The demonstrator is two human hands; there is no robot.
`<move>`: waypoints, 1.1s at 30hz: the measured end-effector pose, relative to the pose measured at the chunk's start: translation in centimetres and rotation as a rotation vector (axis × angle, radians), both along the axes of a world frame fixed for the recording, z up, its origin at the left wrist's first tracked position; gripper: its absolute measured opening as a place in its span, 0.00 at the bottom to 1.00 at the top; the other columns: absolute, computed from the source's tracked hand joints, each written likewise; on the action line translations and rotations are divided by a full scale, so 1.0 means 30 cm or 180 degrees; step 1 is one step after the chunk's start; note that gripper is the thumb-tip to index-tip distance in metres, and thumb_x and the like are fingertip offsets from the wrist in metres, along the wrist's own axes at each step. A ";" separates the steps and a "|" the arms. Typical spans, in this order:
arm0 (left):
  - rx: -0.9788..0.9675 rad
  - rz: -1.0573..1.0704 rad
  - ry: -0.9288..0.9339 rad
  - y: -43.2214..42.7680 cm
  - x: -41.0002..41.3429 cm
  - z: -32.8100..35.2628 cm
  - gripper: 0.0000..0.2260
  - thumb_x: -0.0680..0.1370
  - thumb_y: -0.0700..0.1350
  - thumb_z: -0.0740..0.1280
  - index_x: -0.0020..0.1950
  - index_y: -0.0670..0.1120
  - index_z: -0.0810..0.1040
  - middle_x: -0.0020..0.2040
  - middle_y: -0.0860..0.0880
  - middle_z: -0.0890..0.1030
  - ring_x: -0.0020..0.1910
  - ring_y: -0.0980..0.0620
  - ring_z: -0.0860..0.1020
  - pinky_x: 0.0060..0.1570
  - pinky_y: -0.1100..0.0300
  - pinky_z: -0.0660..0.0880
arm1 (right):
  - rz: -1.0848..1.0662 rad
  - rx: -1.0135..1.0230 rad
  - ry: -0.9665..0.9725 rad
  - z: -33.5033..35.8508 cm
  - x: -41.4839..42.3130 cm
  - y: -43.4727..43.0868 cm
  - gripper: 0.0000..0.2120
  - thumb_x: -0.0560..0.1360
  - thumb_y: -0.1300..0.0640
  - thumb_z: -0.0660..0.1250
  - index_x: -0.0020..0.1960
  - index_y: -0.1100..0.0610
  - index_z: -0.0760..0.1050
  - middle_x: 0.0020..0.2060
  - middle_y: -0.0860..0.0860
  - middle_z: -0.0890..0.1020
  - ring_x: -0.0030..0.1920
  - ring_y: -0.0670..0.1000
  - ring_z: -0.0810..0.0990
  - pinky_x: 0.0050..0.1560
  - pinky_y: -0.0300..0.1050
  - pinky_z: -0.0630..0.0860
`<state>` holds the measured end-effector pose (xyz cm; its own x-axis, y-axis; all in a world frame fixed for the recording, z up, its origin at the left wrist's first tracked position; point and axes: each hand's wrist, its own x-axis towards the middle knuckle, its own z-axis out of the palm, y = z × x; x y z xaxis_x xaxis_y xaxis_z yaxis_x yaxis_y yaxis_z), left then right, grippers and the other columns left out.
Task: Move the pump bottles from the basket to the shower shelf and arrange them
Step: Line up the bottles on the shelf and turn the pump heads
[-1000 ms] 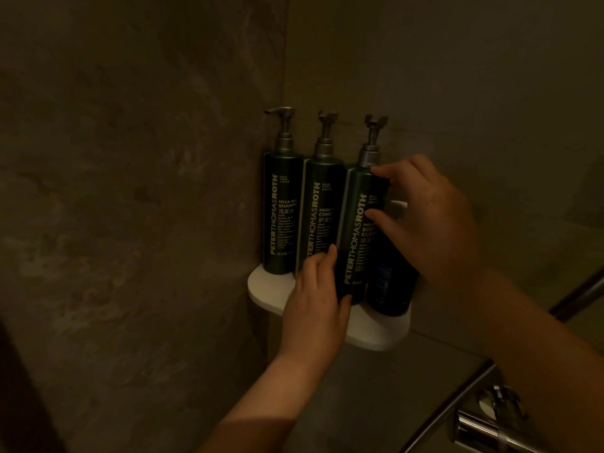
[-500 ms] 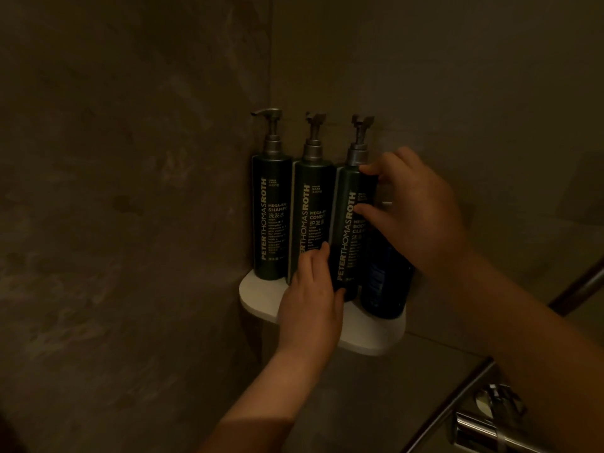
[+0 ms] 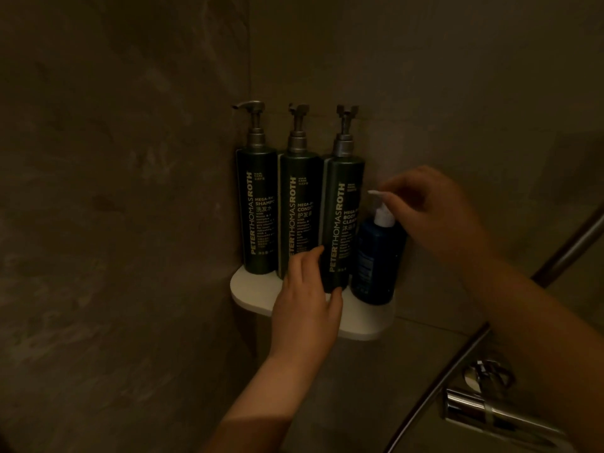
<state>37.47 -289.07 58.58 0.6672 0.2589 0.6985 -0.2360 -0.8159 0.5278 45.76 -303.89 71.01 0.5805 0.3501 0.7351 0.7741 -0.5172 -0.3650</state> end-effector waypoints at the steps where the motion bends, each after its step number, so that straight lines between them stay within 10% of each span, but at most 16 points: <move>1: -0.0004 -0.0005 -0.0005 -0.007 -0.006 -0.002 0.28 0.75 0.46 0.69 0.72 0.49 0.61 0.66 0.50 0.67 0.60 0.54 0.72 0.53 0.58 0.75 | 0.0000 -0.0005 0.0023 -0.010 -0.001 -0.003 0.05 0.76 0.56 0.66 0.50 0.49 0.78 0.43 0.44 0.75 0.45 0.42 0.76 0.44 0.33 0.70; 11: 0.0310 0.0027 -0.0021 -0.055 -0.013 -0.016 0.26 0.76 0.48 0.67 0.72 0.49 0.63 0.68 0.48 0.64 0.64 0.51 0.68 0.57 0.59 0.72 | 0.0185 0.0360 0.0072 -0.034 -0.014 -0.003 0.11 0.74 0.65 0.67 0.50 0.51 0.80 0.44 0.48 0.78 0.43 0.41 0.77 0.44 0.30 0.72; 20: 0.0380 0.0098 0.0425 -0.085 0.011 -0.061 0.36 0.78 0.61 0.53 0.74 0.53 0.31 0.74 0.55 0.31 0.75 0.51 0.44 0.70 0.56 0.48 | 0.0221 0.0506 0.0104 -0.032 -0.016 0.000 0.12 0.74 0.65 0.67 0.49 0.48 0.79 0.43 0.49 0.79 0.42 0.41 0.78 0.43 0.30 0.73; 33: 0.0237 -0.0065 0.0157 -0.091 -0.016 -0.055 0.34 0.78 0.58 0.58 0.77 0.51 0.43 0.78 0.50 0.48 0.75 0.52 0.51 0.71 0.53 0.53 | 0.0566 0.0686 0.0270 -0.031 -0.047 -0.019 0.11 0.74 0.66 0.67 0.49 0.51 0.81 0.45 0.52 0.81 0.48 0.49 0.81 0.49 0.46 0.78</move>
